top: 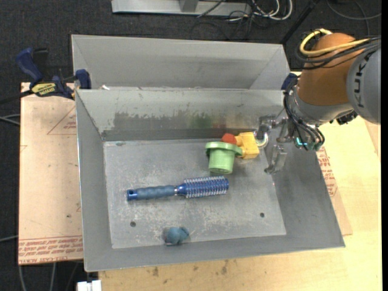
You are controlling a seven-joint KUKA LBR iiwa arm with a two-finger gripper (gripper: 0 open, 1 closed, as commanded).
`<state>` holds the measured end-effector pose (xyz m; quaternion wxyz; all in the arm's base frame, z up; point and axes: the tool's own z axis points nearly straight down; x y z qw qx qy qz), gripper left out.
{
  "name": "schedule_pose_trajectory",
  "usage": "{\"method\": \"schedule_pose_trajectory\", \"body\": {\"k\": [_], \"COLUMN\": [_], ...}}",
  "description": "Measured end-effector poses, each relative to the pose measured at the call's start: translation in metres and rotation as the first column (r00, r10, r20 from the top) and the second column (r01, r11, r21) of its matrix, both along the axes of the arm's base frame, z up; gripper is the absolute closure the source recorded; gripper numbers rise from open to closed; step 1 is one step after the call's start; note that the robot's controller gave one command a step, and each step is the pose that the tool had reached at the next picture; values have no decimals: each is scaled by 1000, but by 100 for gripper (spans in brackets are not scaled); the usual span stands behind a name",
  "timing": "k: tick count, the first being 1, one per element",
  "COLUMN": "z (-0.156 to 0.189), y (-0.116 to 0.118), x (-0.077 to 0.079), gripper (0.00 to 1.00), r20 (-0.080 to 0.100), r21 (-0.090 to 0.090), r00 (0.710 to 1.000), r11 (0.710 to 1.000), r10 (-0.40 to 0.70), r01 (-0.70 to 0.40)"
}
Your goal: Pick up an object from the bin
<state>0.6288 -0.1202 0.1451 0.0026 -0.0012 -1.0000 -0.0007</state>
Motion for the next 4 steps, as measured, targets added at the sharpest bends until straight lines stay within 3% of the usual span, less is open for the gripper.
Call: {"method": "schedule_pose_trajectory", "body": {"k": [1,2,3,4], "z": [-7,-76,-74,69], "y": [72,77,77,88], "x": [19,17,18,-13], "gripper": [0,0,100,100], "r20": [10,9,11,15], "r21": [1,0,-3,-6], "r00": [918,886,886,886], "r11": [918,886,886,886], "r10": [396,465,464,463], "r01": [-396,-465,-464,-463]}}
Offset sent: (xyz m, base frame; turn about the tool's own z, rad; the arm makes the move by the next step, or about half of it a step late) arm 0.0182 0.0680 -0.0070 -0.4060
